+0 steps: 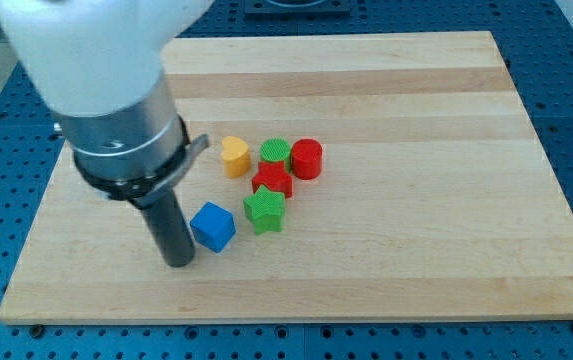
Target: Move the blue cube to the bottom left of the green star
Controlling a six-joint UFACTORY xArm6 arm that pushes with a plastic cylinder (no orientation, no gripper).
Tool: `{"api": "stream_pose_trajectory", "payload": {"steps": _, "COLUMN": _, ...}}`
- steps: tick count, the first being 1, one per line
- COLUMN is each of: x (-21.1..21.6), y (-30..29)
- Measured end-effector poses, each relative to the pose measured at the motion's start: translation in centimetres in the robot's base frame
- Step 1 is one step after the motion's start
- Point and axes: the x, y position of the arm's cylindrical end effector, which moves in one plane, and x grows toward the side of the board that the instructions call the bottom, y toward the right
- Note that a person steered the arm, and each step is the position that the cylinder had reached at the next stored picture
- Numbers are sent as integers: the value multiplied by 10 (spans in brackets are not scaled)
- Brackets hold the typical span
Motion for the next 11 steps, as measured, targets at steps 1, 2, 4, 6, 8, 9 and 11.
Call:
{"api": "stream_pose_trajectory", "payload": {"steps": 1, "x": -8, "y": -19}}
{"api": "stream_pose_trajectory", "payload": {"steps": 2, "x": -25, "y": -17}}
{"api": "stream_pose_trajectory", "payload": {"steps": 4, "x": -38, "y": 26}}
{"api": "stream_pose_trajectory", "payload": {"steps": 6, "x": -36, "y": 30}}
{"api": "stream_pose_trajectory", "payload": {"steps": 8, "x": 14, "y": 22}}
{"api": "stream_pose_trajectory", "payload": {"steps": 9, "x": 15, "y": 22}}
{"api": "stream_pose_trajectory", "payload": {"steps": 11, "x": 2, "y": 22}}
